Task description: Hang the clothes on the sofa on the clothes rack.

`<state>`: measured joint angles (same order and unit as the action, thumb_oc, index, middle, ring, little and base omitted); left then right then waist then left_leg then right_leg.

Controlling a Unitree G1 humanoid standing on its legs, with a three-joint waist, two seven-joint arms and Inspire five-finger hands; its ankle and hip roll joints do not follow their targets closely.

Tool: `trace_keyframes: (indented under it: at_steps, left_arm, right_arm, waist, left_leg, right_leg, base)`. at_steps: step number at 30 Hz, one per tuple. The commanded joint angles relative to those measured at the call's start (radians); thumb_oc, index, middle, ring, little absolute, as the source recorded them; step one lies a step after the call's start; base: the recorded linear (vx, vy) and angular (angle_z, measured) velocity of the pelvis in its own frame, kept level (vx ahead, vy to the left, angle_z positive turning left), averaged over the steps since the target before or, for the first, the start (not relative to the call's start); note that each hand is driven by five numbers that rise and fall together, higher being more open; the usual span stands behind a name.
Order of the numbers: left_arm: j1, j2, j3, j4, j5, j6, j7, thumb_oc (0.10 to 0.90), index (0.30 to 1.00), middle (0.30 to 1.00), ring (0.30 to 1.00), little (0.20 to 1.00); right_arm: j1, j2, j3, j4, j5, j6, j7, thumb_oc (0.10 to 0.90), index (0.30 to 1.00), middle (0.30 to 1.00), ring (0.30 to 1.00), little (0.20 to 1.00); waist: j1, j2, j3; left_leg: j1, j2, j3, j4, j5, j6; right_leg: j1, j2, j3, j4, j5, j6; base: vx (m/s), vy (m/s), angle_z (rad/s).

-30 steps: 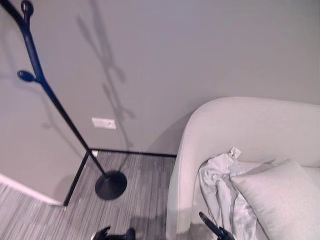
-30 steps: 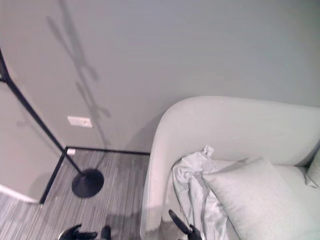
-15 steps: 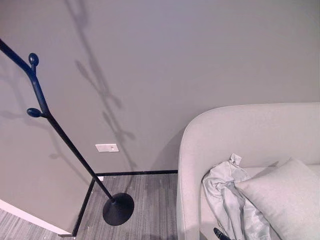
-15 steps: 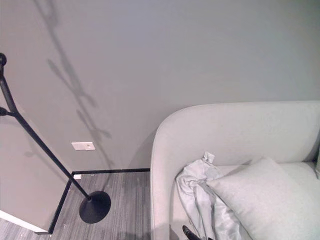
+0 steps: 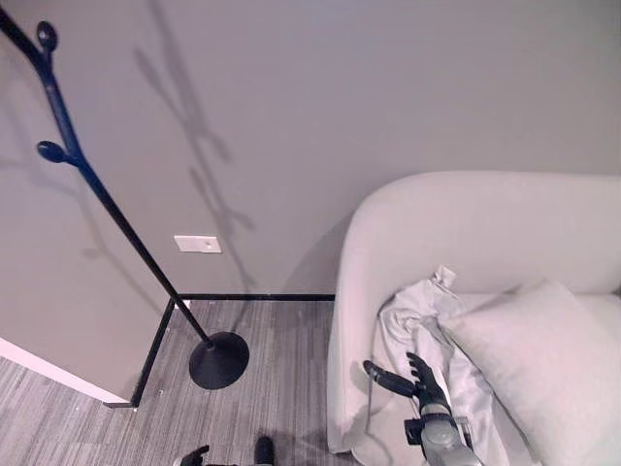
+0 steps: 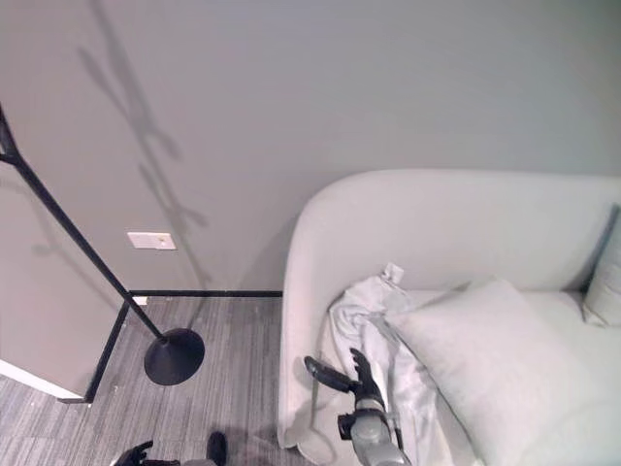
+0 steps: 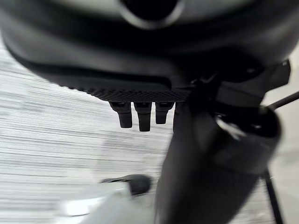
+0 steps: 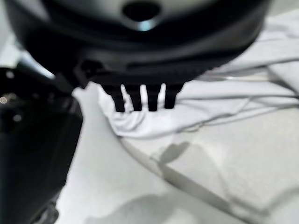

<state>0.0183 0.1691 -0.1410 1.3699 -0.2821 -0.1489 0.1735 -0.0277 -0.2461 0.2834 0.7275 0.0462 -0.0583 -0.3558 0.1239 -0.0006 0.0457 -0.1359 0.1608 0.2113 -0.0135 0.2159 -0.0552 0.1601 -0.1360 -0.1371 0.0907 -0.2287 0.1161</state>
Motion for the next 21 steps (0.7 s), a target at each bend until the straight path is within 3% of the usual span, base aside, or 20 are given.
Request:
trace_keyframes:
  at_steps: [1,4,7,10,12,14,15,16,17,18,21]
  left_arm:
    - [-0.013,-0.034,-0.036,0.033,0.027,-0.013,0.017,0.8,0.9,0.9,0.9,0.9]
    - [-0.019,-0.045,-0.073,0.033,0.056,-0.003,0.018,0.8,0.9,0.9,0.9,0.9]
    - [-0.01,-0.052,-0.053,0.052,0.052,0.007,0.021,0.8,0.9,0.9,0.9,0.9]
    - [-0.016,-0.048,-0.023,0.076,0.047,0.017,0.025,0.8,0.9,0.9,0.9,0.9]
    - [-0.014,-0.043,0.01,0.088,0.038,0.021,0.031,0.8,0.9,0.9,0.9,0.9]
    - [-0.017,-0.044,0.012,0.089,0.065,0.02,0.042,0.8,0.9,0.9,0.9,0.9]
    - [-0.017,-0.044,0.012,0.089,0.065,0.02,0.042,0.8,0.9,0.9,0.9,0.9]
    - [-0.025,-0.045,-0.027,0.094,0.127,0.031,0.033,0.8,0.9,0.9,0.9,0.9]
    - [-0.023,-0.053,-0.045,0.087,0.159,0.027,0.03,0.8,0.9,0.9,0.9,0.9]
    - [-0.025,-0.055,-0.075,0.079,0.193,0.027,0.03,0.8,0.9,0.9,0.9,0.9]
    - [-0.033,-0.048,-0.109,0.052,0.227,0.019,0.032,0.8,0.9,0.9,0.9,0.9]
  right_arm:
    - [0.004,-0.046,-0.006,-0.133,-0.061,-0.054,-0.022,0.8,0.9,0.9,0.9,0.9]
    - [0.004,-0.061,0.009,-0.152,-0.059,-0.068,-0.022,0.8,0.9,0.9,0.9,0.9]
    - [0.025,-0.076,0.001,-0.156,-0.043,-0.072,-0.023,0.8,0.9,0.9,0.9,0.9]
    - [0.053,-0.093,-0.015,-0.193,-0.016,-0.075,-0.018,0.8,0.9,0.9,0.9,0.9]
    - [0.088,-0.103,-0.027,-0.23,0.002,-0.075,-0.013,0.8,0.9,0.9,0.9,0.9]
    - [0.133,-0.126,-0.057,-0.28,0.004,-0.08,-0.008,0.8,0.9,0.9,0.9,0.9]
    - [0.133,-0.126,-0.057,-0.28,0.004,-0.08,-0.008,0.8,0.9,0.9,0.9,0.9]
    - [0.129,-0.149,-0.063,-0.278,-0.033,-0.074,-0.001,0.8,0.9,0.9,0.9,0.9]
    - [0.127,-0.13,-0.077,-0.272,-0.03,-0.078,-0.01,0.8,0.9,0.9,0.9,0.9]
    - [0.137,-0.117,-0.085,-0.257,-0.031,-0.078,-0.021,0.8,0.9,0.9,0.9,0.9]
    - [0.156,-0.096,-0.105,-0.241,-0.002,-0.068,-0.012,0.8,0.9,0.9,0.9,0.9]
  waist:
    - [0.0,-0.044,0.009]
    - [-0.01,-0.018,0.063]
    - [-0.026,-0.001,0.089]
    - [-0.033,0.001,0.112]
    - [-0.045,-0.019,0.121]
    - [-0.08,-0.066,0.108]
    - [-0.08,-0.065,0.107]
    - [-0.092,-0.067,0.087]
    - [-0.107,-0.049,0.068]
    - [-0.119,-0.036,0.051]
    - [-0.136,-0.027,0.005]
  left_leg:
    - [-0.091,-0.063,-0.012,-0.021,-0.022,0.02]
    - [-0.119,-0.03,-0.061,-0.05,0.063,-0.017]
    - [-0.133,-0.026,-0.1,-0.074,0.07,-0.036]
    - [-0.143,-0.039,-0.118,-0.072,0.078,-0.053]
    - [-0.123,-0.057,-0.127,0.015,0.031,-0.027]
    - [-0.094,-0.103,-0.139,0.25,-0.168,0.01]
    - [-0.095,-0.103,-0.139,0.25,-0.168,0.01]
    - [0.005,-0.142,-0.174,0.288,-0.258,0.026]
    - [0.094,-0.146,-0.18,0.209,-0.294,0.041]
    - [0.141,-0.148,-0.18,0.134,-0.296,0.052]
    - [0.172,-0.164,-0.168,0.037,-0.271,0.051]
  right_leg:
    - [0.075,0.032,0.037,-0.103,0.08,-0.024]
    - [0.071,0.116,0.045,-0.129,0.074,-0.069]
    - [0.074,0.161,0.036,-0.145,0.087,-0.086]
    - [0.049,0.171,0.029,-0.128,0.095,-0.102]
    - [0.019,0.15,0.018,-0.113,0.12,-0.1]
    - [-0.036,0.093,0.007,-0.11,0.169,-0.09]
    - [-0.037,0.093,0.007,-0.11,0.169,-0.09]
    - [-0.059,0.087,0.019,-0.095,0.17,-0.087]
    - [-0.073,0.099,0.032,-0.082,0.169,-0.083]
    - [-0.08,0.103,0.04,-0.071,0.167,-0.078]
    - [-0.079,0.088,0.027,-0.079,0.176,-0.064]
  base:
    - [-0.57,-0.313,-0.13]
    - [-0.38,-0.186,0.08]
    - [-0.29,-0.142,0.18]
    - [-0.29,-0.079,0.24]
    - [-0.32,-0.037,0.0]
    - [-0.3,0.022,-0.06]
    - [-0.1,0.095,-0.03]
    - [0.08,0.144,-0.11]
    - [0.12,0.21,-0.27]
    - [0.13,0.182,-0.26]
    - [0.09,0.136,0.05]
